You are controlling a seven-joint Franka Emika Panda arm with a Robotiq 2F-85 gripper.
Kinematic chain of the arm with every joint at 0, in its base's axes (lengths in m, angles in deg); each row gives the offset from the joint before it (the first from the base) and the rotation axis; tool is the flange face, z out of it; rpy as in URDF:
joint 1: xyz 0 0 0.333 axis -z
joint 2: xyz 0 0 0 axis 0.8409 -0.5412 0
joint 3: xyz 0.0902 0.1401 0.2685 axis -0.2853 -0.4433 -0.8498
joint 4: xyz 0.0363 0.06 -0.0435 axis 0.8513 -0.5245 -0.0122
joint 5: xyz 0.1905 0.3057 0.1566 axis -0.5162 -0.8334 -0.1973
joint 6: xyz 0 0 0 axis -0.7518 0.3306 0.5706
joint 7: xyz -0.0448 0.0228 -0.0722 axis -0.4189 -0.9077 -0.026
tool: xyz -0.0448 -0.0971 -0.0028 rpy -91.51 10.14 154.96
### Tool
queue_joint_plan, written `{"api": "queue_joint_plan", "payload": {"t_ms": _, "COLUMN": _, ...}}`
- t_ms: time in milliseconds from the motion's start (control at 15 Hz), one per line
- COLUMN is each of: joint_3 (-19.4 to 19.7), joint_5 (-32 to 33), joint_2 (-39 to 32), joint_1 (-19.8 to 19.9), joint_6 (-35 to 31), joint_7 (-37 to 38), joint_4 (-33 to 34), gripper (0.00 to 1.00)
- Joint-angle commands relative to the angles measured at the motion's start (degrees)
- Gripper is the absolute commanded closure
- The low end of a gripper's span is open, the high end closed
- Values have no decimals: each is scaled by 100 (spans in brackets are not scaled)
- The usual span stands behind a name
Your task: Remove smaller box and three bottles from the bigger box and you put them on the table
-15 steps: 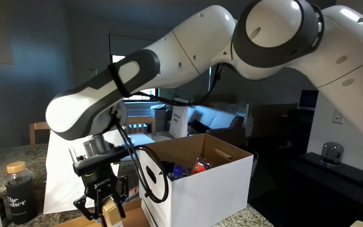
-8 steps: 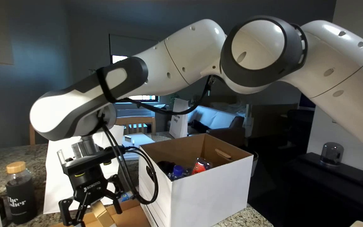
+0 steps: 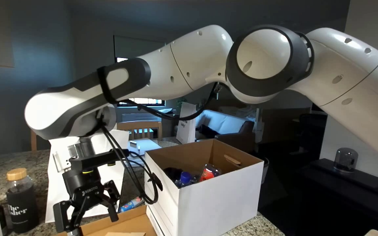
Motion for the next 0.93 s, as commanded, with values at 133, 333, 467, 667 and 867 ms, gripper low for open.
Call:
{"api": "queue_joint_plan", "payload": {"t_ms": 133, "joint_3": -137, "joint_5": -143, "joint_2": 219, "joint_1": 256, "joint_6": -216, "joint_7": -461, "joint_4": -139, "gripper": 0}}
{"api": "queue_joint_plan", "payload": {"t_ms": 333, "joint_3": -162, "joint_5": -224, "joint_2": 418, "joint_1": 441, "joint_6": -702, "joint_7": -407, "joint_4": -403, "gripper": 0}}
{"api": "queue_joint_plan", "payload": {"t_ms": 467, "joint_3": -179, "joint_5": -383, "joint_2": 653, "joint_1": 606, "joint_6": -1499, "joint_7": -297, "joint_4": -756, "gripper": 0}}
{"api": "queue_joint_plan", "payload": {"t_ms": 667, "joint_3": -147, "joint_5": -567, "joint_2": 987, "joint_1": 802, "joint_6": -2192, "joint_7": -217, "joint_4": -1239, "gripper": 0}}
{"api": "queue_joint_plan", "payload": {"t_ms": 867, "joint_3": -97, "joint_5": -640, "joint_2": 1335, "joint_1": 983, "joint_6": -2305, "joint_7": -128, "joint_4": -1652, "gripper": 0}}
